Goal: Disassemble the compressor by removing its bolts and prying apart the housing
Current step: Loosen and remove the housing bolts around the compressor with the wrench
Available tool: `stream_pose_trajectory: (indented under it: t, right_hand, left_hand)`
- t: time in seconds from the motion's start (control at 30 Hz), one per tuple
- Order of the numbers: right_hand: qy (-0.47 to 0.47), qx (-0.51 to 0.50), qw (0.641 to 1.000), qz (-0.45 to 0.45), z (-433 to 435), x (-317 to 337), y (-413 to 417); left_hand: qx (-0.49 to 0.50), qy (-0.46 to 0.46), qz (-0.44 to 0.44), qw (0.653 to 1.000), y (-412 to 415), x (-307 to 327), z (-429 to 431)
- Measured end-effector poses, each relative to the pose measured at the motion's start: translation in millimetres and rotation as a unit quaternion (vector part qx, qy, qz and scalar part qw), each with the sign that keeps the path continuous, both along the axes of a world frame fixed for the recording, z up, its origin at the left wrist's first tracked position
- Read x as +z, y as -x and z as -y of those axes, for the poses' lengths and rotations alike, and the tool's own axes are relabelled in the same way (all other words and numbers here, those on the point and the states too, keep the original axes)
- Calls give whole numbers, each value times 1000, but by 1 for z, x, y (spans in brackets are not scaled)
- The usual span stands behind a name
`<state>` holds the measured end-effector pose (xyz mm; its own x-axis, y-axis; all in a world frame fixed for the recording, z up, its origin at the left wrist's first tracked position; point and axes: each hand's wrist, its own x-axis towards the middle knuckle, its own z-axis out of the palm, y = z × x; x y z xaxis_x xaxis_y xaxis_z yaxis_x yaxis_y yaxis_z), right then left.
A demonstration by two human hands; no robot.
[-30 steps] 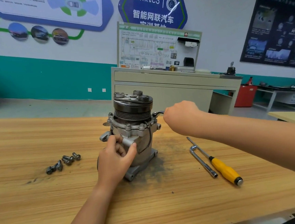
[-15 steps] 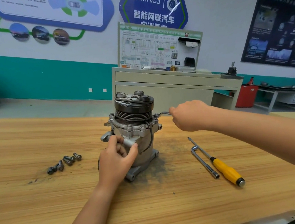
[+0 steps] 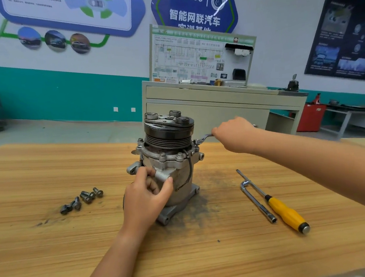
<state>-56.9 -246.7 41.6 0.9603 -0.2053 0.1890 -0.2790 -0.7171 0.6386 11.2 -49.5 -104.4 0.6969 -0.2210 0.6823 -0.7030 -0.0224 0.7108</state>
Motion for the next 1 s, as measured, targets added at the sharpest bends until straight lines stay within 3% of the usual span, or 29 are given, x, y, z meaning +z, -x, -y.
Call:
stream_pose_trajectory:
  t: [0.13, 0.23, 0.3, 0.43, 0.53, 0.6, 0.67, 0.73, 1.0]
  right_hand:
    - [-5, 76, 992, 103, 17, -20, -19]
    - [9, 184, 956, 230, 22, -34, -28]
    - [0, 217, 944, 248, 21, -34, -35]
    - [-43, 145, 977, 152, 23, -29, -38]
    - [-109, 107, 959, 239, 24, -25, -23]
    - [-221, 82, 928, 288, 22, -21, -8]
    - [-324, 55, 908, 259, 14, -14, 6]
    - [-348, 27, 918, 187, 3, -10, 18]
    - [-190, -33, 979, 71, -34, -7, 36]
  left_hand:
    - [3, -2, 6, 1000, -1, 1, -1]
    - [9, -7, 17, 1000, -1, 0, -1]
    - [8, -10, 18, 1000, -2, 0, -2]
    - [-5, -3, 24, 1000, -1, 0, -2]
    - [-8, -1, 18, 1000, -2, -1, -2]
    - [-6, -3, 16, 1000, -3, -3, -1]
    - [-6, -3, 15, 1000, -3, -3, -1]
    - [-7, -2, 17, 1000, -2, -2, -1]
    - [-6, -1, 11, 1000, 0, -2, 0]
